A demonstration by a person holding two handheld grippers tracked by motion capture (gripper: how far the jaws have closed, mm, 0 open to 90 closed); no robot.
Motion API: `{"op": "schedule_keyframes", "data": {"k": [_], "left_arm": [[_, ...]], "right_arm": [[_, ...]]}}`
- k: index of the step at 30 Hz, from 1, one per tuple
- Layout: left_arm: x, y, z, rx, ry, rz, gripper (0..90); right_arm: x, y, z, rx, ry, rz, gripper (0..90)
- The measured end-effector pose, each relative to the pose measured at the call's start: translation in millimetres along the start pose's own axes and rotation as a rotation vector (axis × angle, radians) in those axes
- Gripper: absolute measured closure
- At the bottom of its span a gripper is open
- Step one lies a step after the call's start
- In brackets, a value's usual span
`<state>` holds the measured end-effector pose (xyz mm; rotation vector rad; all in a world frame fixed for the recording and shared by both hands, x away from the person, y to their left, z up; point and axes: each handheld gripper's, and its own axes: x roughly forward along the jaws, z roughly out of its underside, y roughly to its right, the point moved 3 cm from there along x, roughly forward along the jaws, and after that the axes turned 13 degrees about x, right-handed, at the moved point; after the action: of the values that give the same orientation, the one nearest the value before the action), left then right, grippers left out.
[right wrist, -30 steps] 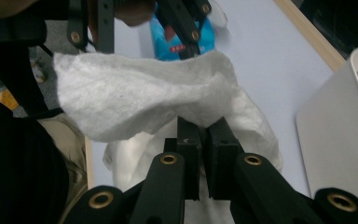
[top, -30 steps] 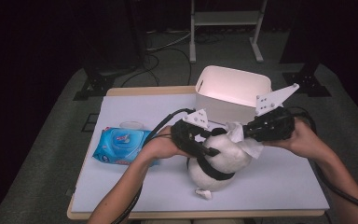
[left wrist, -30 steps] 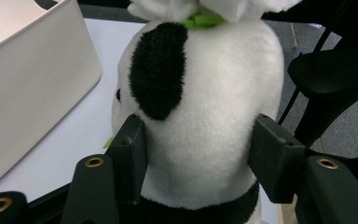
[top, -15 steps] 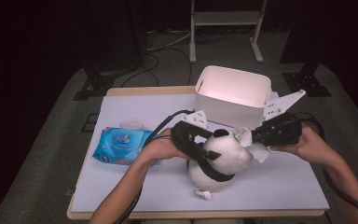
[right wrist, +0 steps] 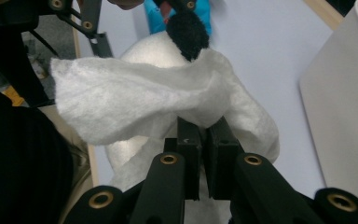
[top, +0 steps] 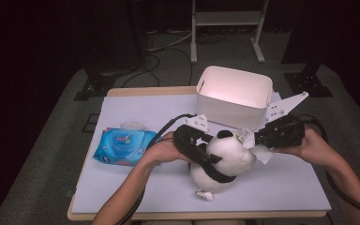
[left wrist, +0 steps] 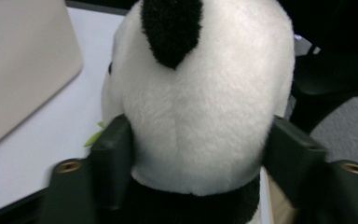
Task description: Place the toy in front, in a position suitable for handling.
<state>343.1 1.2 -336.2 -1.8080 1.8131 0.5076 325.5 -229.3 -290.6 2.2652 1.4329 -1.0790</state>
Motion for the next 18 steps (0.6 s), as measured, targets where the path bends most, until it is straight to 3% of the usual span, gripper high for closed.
{"op": "schedule_keyframes", "data": {"k": [3,6,11,18], "left_arm": [[-5.8,-1.8,-3.1,0.031,0.013,-0.034,44.1],[-11.7,-2.7,-7.2,0.037,0.005,-0.049,44.4],[-20.7,-4.1,-14.1,0.055,-0.015,-0.076,44.7],[-12.5,-1.2,-13.7,0.053,-0.054,-0.053,44.0]], "right_arm": [[-0.9,1.1,-0.5,0.012,0.015,0.001,85.0],[-3.8,1.9,-3.4,0.024,0.058,-0.020,85.0],[-0.4,4.7,-3.2,0.030,0.058,-0.008,84.9],[8.1,7.0,2.9,0.046,0.054,-0.020,85.2]]}}
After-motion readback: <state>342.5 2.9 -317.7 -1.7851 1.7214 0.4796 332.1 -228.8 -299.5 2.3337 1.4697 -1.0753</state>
